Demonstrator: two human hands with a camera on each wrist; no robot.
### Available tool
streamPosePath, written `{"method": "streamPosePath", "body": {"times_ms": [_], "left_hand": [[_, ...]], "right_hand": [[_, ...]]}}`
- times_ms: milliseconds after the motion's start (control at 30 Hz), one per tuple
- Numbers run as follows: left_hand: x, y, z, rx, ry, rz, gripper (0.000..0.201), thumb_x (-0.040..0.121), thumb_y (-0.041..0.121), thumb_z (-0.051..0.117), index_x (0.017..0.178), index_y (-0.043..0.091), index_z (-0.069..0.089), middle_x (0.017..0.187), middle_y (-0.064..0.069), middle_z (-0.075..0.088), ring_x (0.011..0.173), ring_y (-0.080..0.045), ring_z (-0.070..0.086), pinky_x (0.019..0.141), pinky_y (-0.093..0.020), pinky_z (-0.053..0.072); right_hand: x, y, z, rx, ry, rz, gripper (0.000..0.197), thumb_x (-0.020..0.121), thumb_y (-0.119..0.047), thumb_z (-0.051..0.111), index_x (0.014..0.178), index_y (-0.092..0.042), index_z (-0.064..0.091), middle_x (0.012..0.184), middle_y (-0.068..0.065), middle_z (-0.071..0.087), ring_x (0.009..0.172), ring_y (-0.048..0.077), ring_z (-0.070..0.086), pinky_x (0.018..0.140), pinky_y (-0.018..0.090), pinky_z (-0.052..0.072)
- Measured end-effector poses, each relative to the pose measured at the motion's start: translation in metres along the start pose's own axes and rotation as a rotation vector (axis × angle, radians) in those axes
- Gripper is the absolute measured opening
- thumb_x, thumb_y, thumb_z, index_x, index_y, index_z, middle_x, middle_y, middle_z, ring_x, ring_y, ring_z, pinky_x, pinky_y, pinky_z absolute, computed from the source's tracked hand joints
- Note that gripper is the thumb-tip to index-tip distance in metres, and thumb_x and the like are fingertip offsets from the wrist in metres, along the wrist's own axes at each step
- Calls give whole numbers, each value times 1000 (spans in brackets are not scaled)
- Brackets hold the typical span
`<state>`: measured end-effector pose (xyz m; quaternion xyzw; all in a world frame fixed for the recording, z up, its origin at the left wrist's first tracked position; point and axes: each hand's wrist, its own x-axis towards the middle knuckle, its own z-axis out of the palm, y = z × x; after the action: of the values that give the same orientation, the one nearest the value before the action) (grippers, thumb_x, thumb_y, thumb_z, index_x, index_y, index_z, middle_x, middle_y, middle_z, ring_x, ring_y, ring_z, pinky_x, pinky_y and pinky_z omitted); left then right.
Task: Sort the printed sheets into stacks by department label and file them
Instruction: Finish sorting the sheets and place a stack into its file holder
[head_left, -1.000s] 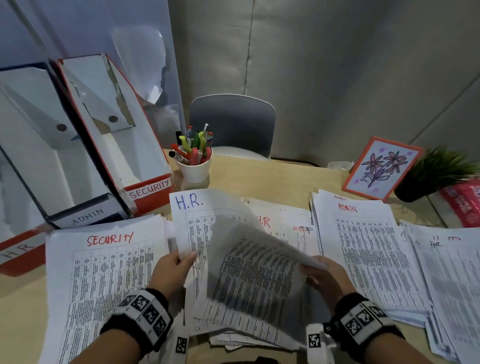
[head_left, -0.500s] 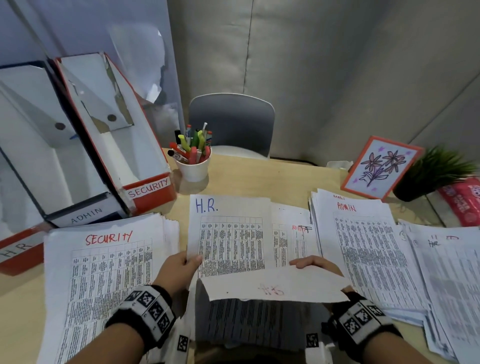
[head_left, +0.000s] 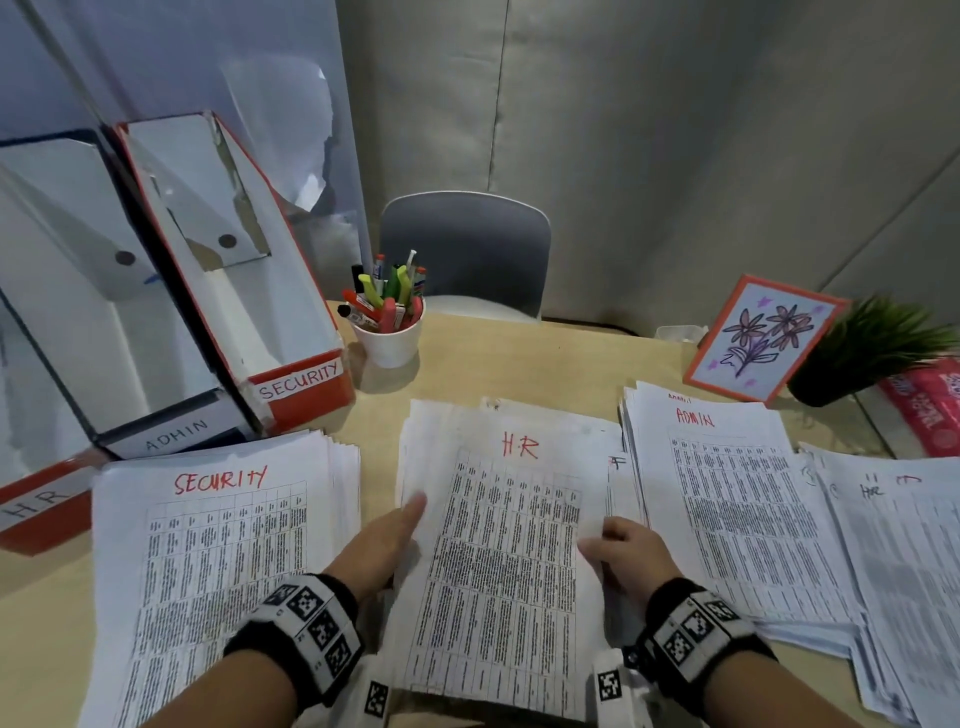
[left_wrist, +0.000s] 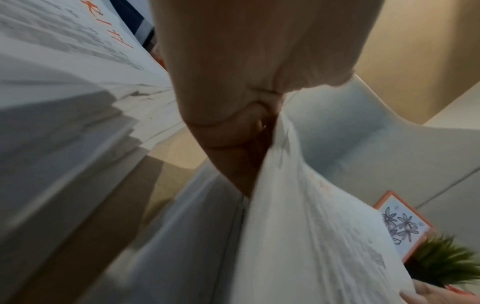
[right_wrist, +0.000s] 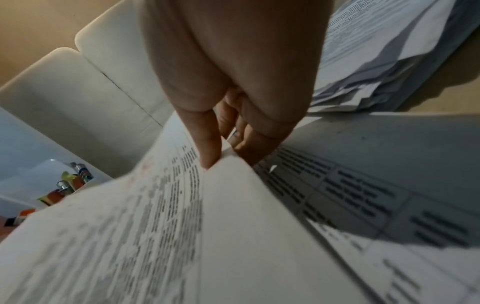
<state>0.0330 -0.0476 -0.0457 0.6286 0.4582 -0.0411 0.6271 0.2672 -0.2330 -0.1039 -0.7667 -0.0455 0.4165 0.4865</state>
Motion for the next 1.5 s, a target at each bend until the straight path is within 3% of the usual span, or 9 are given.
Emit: {"method": "streamPosePath", "body": {"times_ms": [167,500,633,700,833,1033,1167,1233,1500], "left_hand": [[-1,4,7,128,14,156,34,75,25,79,104,22,61,90,12,69,79,6,65,75,-16,53],[-25,47,4,60,-114,396,16,86,9,67,97,21,66,93,14,74,90,-1,68,78,-14,50],[-37,60,-5,42,-33,474,15,88,6,65,99,15,70,99,8,74,94,-3,67,83,-17,50],[-43,66,-7,10,45,536,16,87,5,64,94,18,71,94,17,73,88,4,66,76,-9,48],[-48,71,-9,-116,131,614,20,88,8,61,104,17,70,96,25,71,91,7,65,74,-4,46],[-32,39,0,-115,176,497,26,83,26,62,109,28,62,104,11,71,98,-9,65,88,-35,54],[-25,25,14,-36,204,517,30,95,2,51,105,30,55,93,32,66,90,16,59,75,-6,46],[-21,22,15,1,207,504,25,96,6,49,103,29,55,91,21,67,87,18,57,71,-4,42],[2,4,-1,238,235,231,36,86,-4,52,107,26,51,113,2,55,108,-16,55,82,-21,44]], "right_hand": [[7,3,1,-79,4,25,36,62,-14,83,94,-8,67,89,9,67,81,24,62,76,34,50],[-31,-46,-3,205,-296,15,19,83,3,62,102,2,58,81,13,71,70,21,70,56,27,54],[-41,-72,-9,134,-156,-147,95,47,-41,91,115,10,48,97,20,69,90,28,69,87,44,54],[-55,-87,-9,85,-83,-299,78,50,-40,89,107,4,59,99,16,71,96,31,68,95,51,49],[-87,-109,-7,40,15,-513,14,80,-10,72,91,-2,69,89,8,74,85,20,70,78,30,55],[-82,-79,2,-87,-104,-469,27,88,0,60,100,-24,63,96,-6,72,92,4,66,75,19,51],[-75,-60,6,-258,-209,-417,38,95,0,45,113,-32,51,117,-12,60,111,-1,53,94,24,43],[-72,-56,6,-279,-184,-424,35,96,-1,43,115,-29,50,115,-13,59,110,-2,52,91,20,43],[-60,-51,-9,49,125,-273,29,94,8,42,99,-13,62,102,10,66,96,26,60,86,37,46]]}}
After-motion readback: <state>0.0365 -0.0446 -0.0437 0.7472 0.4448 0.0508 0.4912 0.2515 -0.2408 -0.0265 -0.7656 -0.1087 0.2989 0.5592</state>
